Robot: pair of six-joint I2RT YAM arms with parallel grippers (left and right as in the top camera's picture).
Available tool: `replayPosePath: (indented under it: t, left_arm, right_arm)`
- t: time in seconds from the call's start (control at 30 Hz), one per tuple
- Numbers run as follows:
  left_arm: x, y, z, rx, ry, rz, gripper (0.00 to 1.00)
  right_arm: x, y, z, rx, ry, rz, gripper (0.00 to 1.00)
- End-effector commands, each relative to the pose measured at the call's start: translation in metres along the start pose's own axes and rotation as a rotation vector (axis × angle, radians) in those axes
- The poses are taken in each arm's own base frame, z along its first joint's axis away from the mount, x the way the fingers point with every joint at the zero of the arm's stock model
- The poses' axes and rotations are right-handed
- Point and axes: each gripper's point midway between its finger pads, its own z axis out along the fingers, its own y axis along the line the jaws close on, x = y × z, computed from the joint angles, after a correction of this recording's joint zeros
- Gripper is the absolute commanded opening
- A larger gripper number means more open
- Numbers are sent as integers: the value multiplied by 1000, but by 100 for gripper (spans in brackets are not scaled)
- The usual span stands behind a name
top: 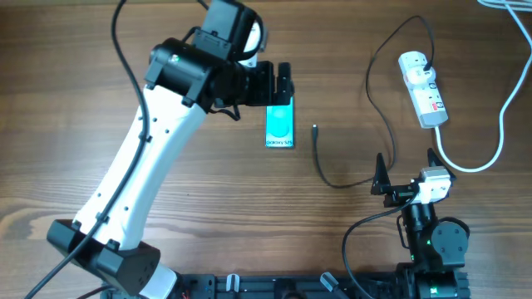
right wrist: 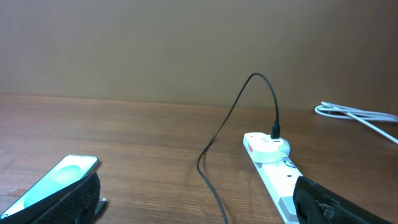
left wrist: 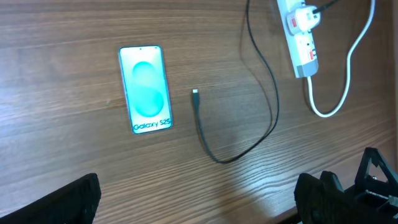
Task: Plug charger to phone and switch on socket
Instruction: 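Move the left gripper over the Galaxy S25 phone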
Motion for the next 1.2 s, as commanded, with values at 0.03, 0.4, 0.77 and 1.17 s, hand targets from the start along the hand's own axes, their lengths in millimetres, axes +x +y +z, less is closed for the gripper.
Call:
replayPosePath:
  t: [0.03, 0.4, 0.77, 1.17]
  left_arm:
    - [-1, 15, 21, -156, -7, -81, 100]
    - [22, 50, 126, -422, 133, -165, 100]
    - [20, 47, 161, -389, 152, -110, 100]
    - [30, 66, 201, -311, 204, -135, 100]
  right_arm:
    - [-1, 1, 0, -5, -4, -19, 100]
    - [-1, 1, 0, -6, -4, -19, 99]
    - [-1, 1, 0, -5, -4, -19, 100]
    - [-1, 1, 0, -5, -4, -19, 100]
